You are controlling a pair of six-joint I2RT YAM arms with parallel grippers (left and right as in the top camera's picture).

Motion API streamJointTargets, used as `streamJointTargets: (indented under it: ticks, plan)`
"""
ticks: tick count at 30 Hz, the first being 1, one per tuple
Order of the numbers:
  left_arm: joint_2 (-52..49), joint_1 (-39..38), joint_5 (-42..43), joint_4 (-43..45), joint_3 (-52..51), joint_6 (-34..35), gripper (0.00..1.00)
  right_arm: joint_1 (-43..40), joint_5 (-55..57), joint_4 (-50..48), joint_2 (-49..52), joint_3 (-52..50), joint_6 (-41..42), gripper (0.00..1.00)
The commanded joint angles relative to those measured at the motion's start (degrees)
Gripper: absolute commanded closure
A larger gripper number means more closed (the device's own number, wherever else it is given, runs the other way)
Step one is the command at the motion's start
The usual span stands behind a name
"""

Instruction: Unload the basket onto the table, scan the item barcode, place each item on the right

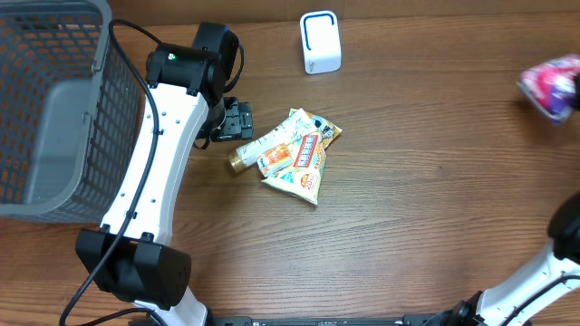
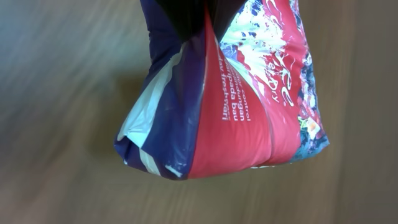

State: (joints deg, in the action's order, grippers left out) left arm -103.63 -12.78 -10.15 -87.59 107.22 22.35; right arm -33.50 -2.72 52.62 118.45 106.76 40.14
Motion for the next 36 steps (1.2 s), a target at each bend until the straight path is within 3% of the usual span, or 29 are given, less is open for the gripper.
streamJointTargets:
  ticks: [1, 11, 13, 15, 17, 28, 32, 34, 36]
  plan:
    - [-0.50, 0.00, -0.76, 0.04, 0.15, 0.39, 0.00, -5.46, 2.73, -0.22, 0.96, 0.17, -8.09, 0.96]
    - [-0.50, 0.00, -0.76, 0.04, 0.15, 0.39, 0.00, -17.84, 2.43, -2.12, 5.03, 0.17, -12.17, 0.96]
    - [-0.50, 0.00, -0.76, 0.04, 0.15, 0.39, 0.00, -18.58, 2.43, -1.75, 5.62, 0.17, -12.96, 0.77]
    - [-0.50, 0.00, -0.76, 0.02, 0.15, 0.37, 0.00, -18.82, 2.54, -1.22, 5.77, 0.17, -13.25, 0.28]
    - [-0.50, 0.00, -0.76, 0.04, 0.15, 0.39, 0.00, -18.82, 1.99, -0.81, 5.60, 0.35, -13.46, 0.02]
    - [-0.50, 0.00, -0.76, 0.02, 0.15, 0.39, 0.00, -18.38, -18.80, 9.22, -1.62, 8.39, -14.38, 0.00]
    - [-0.50, 0.00, -0.76, 0.04, 0.15, 0.39, 0.00, -16.59, -37.03, 13.66, -5.68, 8.39, -24.52, 0.00]
    - [-0.50, 0.00, -0.76, 0.04, 0.15, 0.39, 0.00, -13.09, -45.40, 20.68, -6.93, 8.39, -32.24, 0.00]
    - [-0.50, 0.00, -0.76, 0.04, 0.15, 0.39, 0.00, -10.01, -46.01, 25.70, -6.91, 8.37, -34.69, 0.00]
